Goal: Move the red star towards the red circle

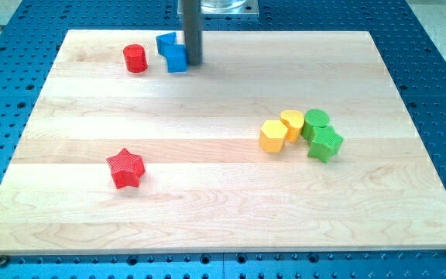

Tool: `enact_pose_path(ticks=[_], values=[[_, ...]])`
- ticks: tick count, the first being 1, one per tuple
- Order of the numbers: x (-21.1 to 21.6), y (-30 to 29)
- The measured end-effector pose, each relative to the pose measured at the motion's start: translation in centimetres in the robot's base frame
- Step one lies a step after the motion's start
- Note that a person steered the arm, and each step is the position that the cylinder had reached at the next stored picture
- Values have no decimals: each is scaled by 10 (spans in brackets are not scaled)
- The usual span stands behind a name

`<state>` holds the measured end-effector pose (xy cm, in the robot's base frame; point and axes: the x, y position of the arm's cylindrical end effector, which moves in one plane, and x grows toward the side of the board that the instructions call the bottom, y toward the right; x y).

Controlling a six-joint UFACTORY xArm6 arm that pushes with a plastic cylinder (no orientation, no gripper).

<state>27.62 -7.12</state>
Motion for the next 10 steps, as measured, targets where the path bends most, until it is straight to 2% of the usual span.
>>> enact_pose_path(ticks=[1,2,3,4,5,6,7,8,9,10], values=[[45,13],[145,19],[222,26],[274,-36],[269,-66],[205,-169],[229,-198],[201,-219],[145,-126],[94,-87]])
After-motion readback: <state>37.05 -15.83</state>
